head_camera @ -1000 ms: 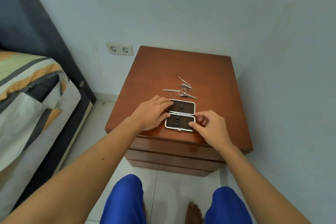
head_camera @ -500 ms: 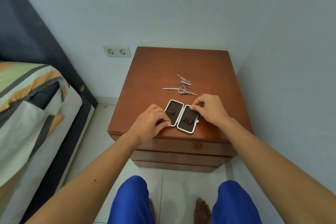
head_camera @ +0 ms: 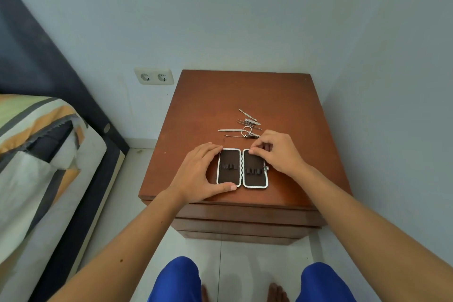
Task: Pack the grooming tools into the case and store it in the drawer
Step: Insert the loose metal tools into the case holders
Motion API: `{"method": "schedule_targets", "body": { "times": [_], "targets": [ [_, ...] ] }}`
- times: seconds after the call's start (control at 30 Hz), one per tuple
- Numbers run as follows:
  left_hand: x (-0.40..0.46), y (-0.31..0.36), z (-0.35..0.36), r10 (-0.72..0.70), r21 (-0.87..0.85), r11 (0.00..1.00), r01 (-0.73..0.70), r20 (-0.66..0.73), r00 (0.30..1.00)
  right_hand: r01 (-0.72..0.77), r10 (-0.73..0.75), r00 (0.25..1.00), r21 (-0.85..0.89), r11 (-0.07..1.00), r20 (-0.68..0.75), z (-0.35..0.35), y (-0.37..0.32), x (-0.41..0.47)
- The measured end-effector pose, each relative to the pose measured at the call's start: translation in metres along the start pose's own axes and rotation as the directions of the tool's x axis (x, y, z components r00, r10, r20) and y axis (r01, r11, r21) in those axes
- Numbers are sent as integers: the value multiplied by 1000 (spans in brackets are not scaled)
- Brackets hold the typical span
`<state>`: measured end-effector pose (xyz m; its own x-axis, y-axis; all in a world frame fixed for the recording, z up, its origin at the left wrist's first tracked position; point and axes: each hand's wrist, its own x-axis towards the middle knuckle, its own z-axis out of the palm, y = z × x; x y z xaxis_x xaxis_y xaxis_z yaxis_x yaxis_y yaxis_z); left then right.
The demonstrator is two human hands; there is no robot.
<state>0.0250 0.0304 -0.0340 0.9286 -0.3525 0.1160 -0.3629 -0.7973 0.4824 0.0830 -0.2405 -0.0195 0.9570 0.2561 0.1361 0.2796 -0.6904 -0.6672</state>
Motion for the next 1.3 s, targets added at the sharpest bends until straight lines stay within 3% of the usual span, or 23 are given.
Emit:
{"method": "schedule_targets", "body": {
  "times": [0.37,0.63,0.87,1.07,1.2,1.3],
  "targets": [
    [3,0,4,-15,18,1000,15,-8,1000,25,-19,992,47,999,-123,14,7,-5],
    [2,-3,3,-33,0,999,33,4,999,-45,88,966,180,983,-242,7,1,-1],
    [2,-4,4,-20,6,1000,20,-13,1000,-6,-10,994,-144,990,-110,11,-6,32],
    [3,-3,4,-20,19,1000,20,-11,1000,36,-50,997,-211,977,-63,9,-8,29],
    [2,-2,3,-19,19,1000,19,-10,1000,29,-46,985,-100,995,-167,4,-12,21],
    [2,-1,3,-22,17,1000,22,-8,1000,-57,77,973,95,994,-219,-1,-19,15]
  ]
}}
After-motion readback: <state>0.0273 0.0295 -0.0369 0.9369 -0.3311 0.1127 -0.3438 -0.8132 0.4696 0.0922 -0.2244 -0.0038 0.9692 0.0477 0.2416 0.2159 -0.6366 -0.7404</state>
